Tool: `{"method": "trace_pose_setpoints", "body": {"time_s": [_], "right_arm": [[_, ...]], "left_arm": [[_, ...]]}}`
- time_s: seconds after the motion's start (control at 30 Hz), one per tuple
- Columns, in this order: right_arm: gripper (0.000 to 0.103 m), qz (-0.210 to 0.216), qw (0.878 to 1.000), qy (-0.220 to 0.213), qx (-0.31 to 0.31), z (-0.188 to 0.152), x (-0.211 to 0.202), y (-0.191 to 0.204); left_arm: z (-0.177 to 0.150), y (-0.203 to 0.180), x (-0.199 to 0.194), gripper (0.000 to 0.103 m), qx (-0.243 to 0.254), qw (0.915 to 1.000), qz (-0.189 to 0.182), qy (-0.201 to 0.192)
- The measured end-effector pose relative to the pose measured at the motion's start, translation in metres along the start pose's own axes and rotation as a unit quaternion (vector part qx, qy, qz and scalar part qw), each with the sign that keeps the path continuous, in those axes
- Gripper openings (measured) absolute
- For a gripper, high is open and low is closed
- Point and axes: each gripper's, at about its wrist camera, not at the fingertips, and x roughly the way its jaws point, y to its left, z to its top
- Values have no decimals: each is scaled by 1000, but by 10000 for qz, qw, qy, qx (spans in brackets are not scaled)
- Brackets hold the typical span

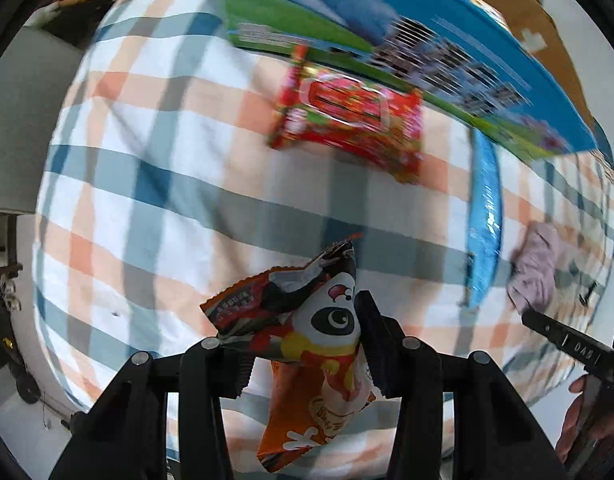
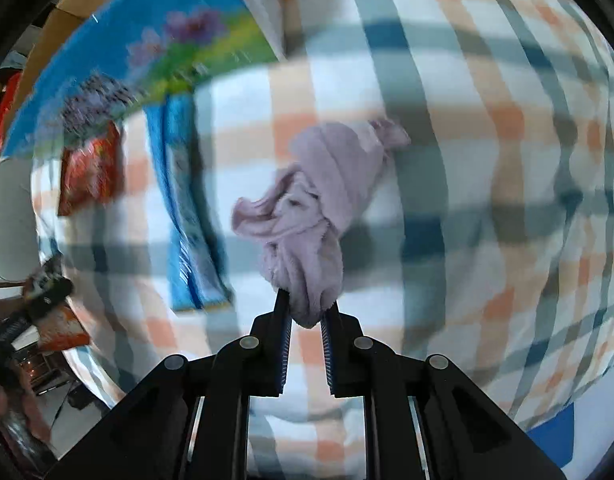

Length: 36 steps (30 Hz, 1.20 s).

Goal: Organize soft objects
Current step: 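Carry the panda bag and lilac sock into the box and release both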

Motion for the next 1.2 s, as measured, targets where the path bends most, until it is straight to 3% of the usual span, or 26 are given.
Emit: {"method": "trace_pose_setpoints", "body": {"time_s": [0.07, 0.13, 0.23, 0.3, 0.33, 0.47, 0.63, 0.77, 0.83, 1.2], "right_arm": [[28, 66, 9998, 174, 69, -9, 5, -11], [44, 176, 9992, 139, 337, -14, -1, -25], [52, 309, 9973, -198, 638, -22, -24, -38], [57, 388, 9958, -456, 686, -24, -37, -39], [58, 381, 9959, -484, 666, -12, -39, -36], [58, 201, 9967, -467, 625, 34, -37, -15], [58, 55, 9969, -71, 788, 74, -9, -21], [51, 143, 9957, -5, 911, 78, 1, -17], [33, 187, 9958, 12, 893, 77, 1, -15], [24, -51, 9992, -157, 367, 63, -20, 31]], "left_arm": [[-3, -13, 5, 43, 114, 9999, -75, 53], [0, -21, 9, 43, 196, 9996, -178, 88], [4, -41, 23, 43, 368, 9988, -292, 157], [25, -50, 36, 45, 452, 9982, -315, 240], [31, -49, 43, 45, 475, 9980, -308, 298], [38, -43, 65, 47, 520, 9967, -310, 546], [38, -57, 68, 57, 819, 9947, -216, 584], [30, -70, 70, 52, 984, 9941, 75, 459], [28, -79, 73, 45, 978, 9942, 173, 412], [12, -75, 7, 42, 804, 9966, 121, -119]]}}
